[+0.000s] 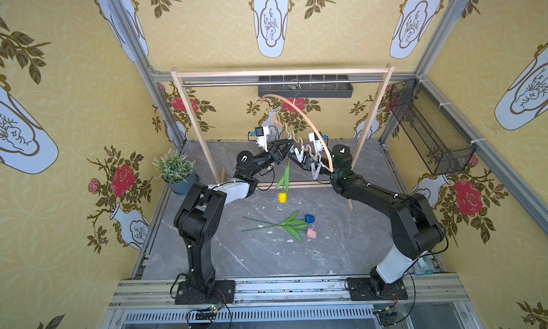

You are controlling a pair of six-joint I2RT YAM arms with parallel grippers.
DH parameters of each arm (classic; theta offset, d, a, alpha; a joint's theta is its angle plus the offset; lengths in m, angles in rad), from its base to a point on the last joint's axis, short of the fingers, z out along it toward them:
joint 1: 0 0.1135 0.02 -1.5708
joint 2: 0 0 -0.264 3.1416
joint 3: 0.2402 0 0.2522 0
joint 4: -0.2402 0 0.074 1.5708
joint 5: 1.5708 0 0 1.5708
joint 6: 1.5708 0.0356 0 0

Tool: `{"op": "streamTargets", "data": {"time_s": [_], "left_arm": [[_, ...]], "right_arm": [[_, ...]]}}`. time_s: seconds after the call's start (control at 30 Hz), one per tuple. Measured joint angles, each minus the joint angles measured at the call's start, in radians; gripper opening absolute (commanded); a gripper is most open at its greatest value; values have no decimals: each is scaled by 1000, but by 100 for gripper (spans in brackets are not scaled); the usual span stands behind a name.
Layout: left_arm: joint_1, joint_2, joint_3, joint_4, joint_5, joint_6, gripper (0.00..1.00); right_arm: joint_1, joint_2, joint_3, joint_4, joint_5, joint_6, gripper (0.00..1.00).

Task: Dry the flowers on a clothes hanger
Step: Clamp the flower onto the hanger.

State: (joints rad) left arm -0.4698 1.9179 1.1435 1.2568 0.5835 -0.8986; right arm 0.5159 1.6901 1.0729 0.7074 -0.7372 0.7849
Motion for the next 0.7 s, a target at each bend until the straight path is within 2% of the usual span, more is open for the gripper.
{"op": "streamTargets", "data": {"time_s": [0.3, 0.43, 0.6, 0.7], "left_arm": [[-1, -20, -18, -42, 12, 11, 52], [-2, -40, -36, -65, 4, 22, 58], [7, -95, -67, -66, -8, 28, 67], [19, -134, -106, -68, -18, 30, 69]], "right_arm": [[-12, -8, 1, 5, -12, 0, 0], [-16, -9, 0, 6, -13, 0, 0], [-30, -11, -11, 12, -11, 4, 23], [-41, -26, -37, 27, -9, 4, 37]]}}
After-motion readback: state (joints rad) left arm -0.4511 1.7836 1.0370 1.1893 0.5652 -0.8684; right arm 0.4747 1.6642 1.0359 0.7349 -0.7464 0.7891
